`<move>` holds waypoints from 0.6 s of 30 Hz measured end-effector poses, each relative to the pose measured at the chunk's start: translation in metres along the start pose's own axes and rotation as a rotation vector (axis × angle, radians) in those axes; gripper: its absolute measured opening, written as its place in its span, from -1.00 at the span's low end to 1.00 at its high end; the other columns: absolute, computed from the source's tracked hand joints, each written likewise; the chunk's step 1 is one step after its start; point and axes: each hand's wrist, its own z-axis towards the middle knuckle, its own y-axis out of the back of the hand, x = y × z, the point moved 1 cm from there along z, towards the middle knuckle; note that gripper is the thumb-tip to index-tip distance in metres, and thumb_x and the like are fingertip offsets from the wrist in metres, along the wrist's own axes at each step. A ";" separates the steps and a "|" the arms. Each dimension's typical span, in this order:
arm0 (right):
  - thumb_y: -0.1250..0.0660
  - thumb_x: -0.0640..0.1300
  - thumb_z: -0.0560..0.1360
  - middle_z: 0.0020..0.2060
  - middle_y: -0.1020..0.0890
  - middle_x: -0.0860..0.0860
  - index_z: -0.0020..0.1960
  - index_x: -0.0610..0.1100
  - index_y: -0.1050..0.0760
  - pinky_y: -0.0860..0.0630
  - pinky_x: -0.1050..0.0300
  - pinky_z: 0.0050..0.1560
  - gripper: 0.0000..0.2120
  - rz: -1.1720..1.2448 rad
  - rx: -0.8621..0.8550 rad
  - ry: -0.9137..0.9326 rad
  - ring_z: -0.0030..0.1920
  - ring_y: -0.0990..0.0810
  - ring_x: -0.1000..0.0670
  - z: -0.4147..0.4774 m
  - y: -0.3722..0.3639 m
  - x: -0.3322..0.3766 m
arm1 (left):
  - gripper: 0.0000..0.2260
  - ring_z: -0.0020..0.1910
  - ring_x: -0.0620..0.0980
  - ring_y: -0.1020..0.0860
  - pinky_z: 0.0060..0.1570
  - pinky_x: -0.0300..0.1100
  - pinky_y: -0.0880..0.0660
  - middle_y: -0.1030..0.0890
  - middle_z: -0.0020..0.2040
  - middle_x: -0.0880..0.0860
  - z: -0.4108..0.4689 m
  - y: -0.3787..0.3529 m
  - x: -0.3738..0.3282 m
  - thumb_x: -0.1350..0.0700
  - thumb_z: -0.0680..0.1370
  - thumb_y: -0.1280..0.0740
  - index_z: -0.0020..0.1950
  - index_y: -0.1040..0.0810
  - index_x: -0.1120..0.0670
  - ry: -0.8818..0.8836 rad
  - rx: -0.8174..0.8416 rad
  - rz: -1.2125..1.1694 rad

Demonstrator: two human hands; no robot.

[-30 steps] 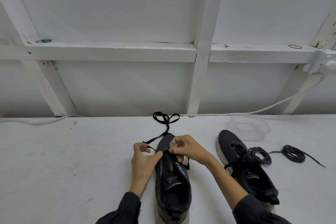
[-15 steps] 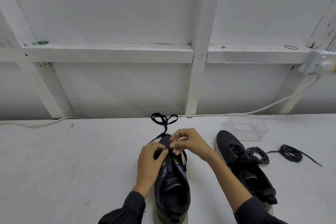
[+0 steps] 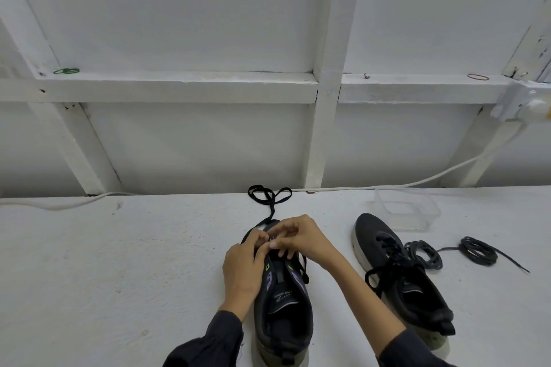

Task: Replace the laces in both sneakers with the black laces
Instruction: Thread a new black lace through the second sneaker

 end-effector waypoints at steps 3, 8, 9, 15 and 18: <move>-0.51 -0.27 0.40 -0.30 -0.69 -0.15 -0.05 -0.21 -0.67 -0.50 0.25 -0.42 -0.87 -0.008 -0.068 -0.010 -0.41 -0.62 0.00 -0.002 -0.004 0.000 | -0.98 -0.16 -0.17 -0.54 -0.21 -0.30 -0.42 -0.58 -0.18 -0.24 0.001 0.000 0.000 -0.01 0.58 -0.34 -0.04 -0.54 -0.11 0.008 0.012 -0.056; -0.45 -0.29 0.43 -0.40 -0.65 -0.04 -0.21 -0.12 -0.64 -0.43 0.27 -0.47 -0.90 -0.083 -0.116 -0.022 -0.44 -0.60 0.03 -0.003 -0.006 0.001 | -0.95 -0.07 -0.18 -0.60 -0.04 -0.24 -0.51 -0.65 -0.15 -0.16 0.003 -0.001 0.005 0.04 0.52 -0.42 -0.09 -0.57 -0.10 0.007 0.063 -0.158; -0.43 -0.30 0.43 -0.41 -0.64 -0.02 -0.23 -0.12 -0.63 -0.42 0.28 -0.47 -0.88 -0.107 -0.122 -0.028 -0.45 -0.59 0.04 -0.003 -0.007 0.002 | -0.95 -0.06 -0.21 -0.59 -0.05 -0.28 -0.50 -0.65 -0.15 -0.16 0.002 -0.001 0.006 0.05 0.51 -0.43 -0.08 -0.59 -0.08 0.020 0.075 -0.177; -0.38 -0.34 0.43 -0.34 -0.64 0.01 -0.25 -0.06 -0.57 -0.53 0.24 -0.22 -0.80 -0.192 -0.182 0.010 -0.40 -0.55 0.12 -0.002 -0.014 -0.001 | -0.77 -0.01 -0.27 -0.57 0.00 -0.41 -0.46 -0.63 -0.09 -0.22 -0.001 0.002 0.003 0.11 0.43 -0.49 -0.07 -0.56 -0.20 0.030 0.149 -0.226; -0.36 -0.36 0.43 -0.33 -0.64 0.03 -0.26 -0.05 -0.57 -0.49 0.32 -0.19 -0.76 -0.162 -0.236 0.041 -0.31 -0.56 0.15 -0.004 -0.015 0.000 | -0.80 0.04 -0.15 -0.54 0.09 -0.19 -0.51 -0.60 -0.10 -0.24 0.000 0.000 0.007 0.09 0.43 -0.47 -0.02 -0.59 -0.15 0.038 0.132 -0.194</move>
